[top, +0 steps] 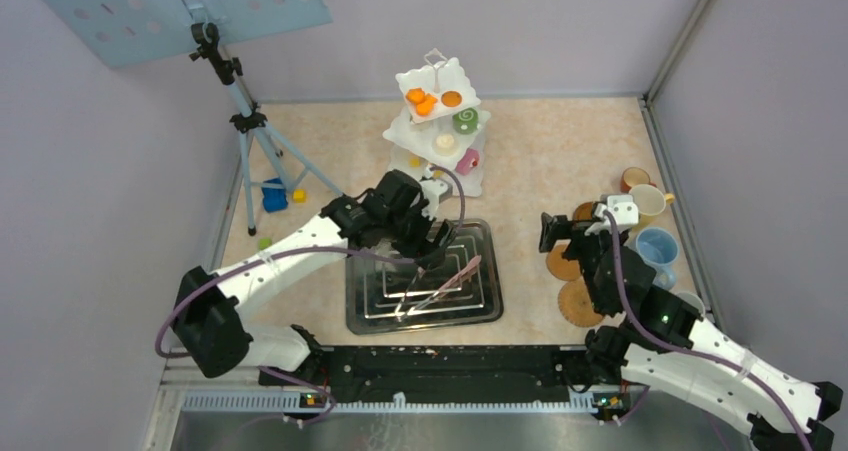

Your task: Serve the afternoon tea

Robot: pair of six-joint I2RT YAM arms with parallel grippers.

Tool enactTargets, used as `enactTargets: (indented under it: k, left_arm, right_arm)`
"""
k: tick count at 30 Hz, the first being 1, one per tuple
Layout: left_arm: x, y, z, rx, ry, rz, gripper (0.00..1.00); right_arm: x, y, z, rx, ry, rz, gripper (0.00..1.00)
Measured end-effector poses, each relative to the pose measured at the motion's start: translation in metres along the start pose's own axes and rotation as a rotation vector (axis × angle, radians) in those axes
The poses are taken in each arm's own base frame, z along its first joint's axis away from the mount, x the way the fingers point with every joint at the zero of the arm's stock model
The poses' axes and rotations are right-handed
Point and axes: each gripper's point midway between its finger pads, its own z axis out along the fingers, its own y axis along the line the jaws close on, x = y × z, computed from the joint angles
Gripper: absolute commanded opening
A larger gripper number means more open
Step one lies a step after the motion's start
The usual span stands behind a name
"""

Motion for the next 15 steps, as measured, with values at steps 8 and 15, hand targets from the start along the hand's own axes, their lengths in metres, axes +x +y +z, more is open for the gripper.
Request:
enactTargets:
  k: [8,15]
  left_arm:
    - [-0.102,-0.019,-0.046,0.034,-0.365,0.128,0.99]
    - [-0.148,-0.016,-0.058,-0.062,-0.538,0.234,0.99]
  right_arm:
    - [0.013,-0.039,0.016,0.244,0.039,0.026,0.99]
    - [0.071,-0.118,0.068,0.505,0.299,0.198,0.99]
